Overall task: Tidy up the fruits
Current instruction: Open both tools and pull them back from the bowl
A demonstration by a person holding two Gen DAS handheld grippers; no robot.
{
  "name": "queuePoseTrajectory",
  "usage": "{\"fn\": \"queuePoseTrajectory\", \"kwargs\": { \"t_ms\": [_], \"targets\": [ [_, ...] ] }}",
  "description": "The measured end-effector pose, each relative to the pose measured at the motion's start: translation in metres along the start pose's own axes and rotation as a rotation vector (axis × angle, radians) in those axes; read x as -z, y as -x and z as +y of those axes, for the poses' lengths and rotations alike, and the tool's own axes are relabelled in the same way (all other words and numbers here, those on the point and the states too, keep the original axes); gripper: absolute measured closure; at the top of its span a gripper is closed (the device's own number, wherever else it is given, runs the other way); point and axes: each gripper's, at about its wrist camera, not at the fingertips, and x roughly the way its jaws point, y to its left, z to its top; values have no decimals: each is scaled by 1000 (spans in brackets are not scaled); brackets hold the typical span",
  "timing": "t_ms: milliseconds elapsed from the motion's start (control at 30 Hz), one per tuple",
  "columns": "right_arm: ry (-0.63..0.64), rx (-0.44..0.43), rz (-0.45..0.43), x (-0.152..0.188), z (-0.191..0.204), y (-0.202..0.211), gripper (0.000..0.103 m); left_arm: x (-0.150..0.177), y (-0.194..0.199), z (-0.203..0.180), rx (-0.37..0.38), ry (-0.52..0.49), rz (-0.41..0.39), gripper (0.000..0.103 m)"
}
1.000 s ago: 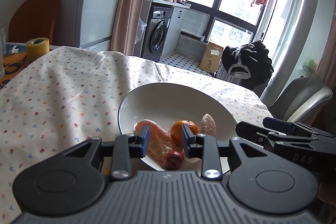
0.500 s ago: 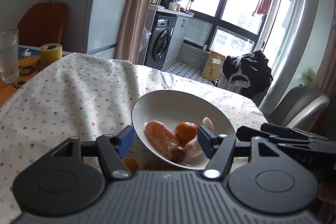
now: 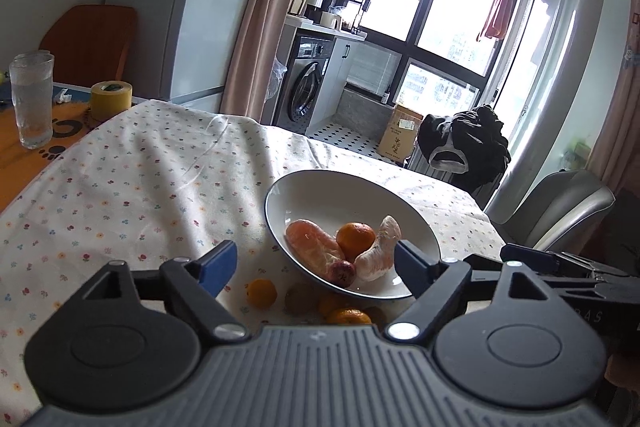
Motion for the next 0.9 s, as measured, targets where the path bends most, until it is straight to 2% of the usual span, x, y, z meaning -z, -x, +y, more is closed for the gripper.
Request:
{"fn": "queuePoseTrajectory", "kwargs": {
  "t_ms": [167,267,367,633,733,900],
  "targets": [
    [11,-13,7,4,10,9,9,7,8,0,-1,-17,9,12],
    [7,-19,17,6,14,12,0,12,12,2,10,-15,19,10],
    [5,-20,38,10,17,14,0,15,14,5,21,-18,45,5],
    [2,16,78,21,17,19,0,23,18,10,19,-47,85,4],
    [-9,13,78,24,15,23,0,25,17,14,13,-40,104,4],
    [-21,29,73,28,18,27,0,28,22,15,5,-85,101,4]
  ]
}}
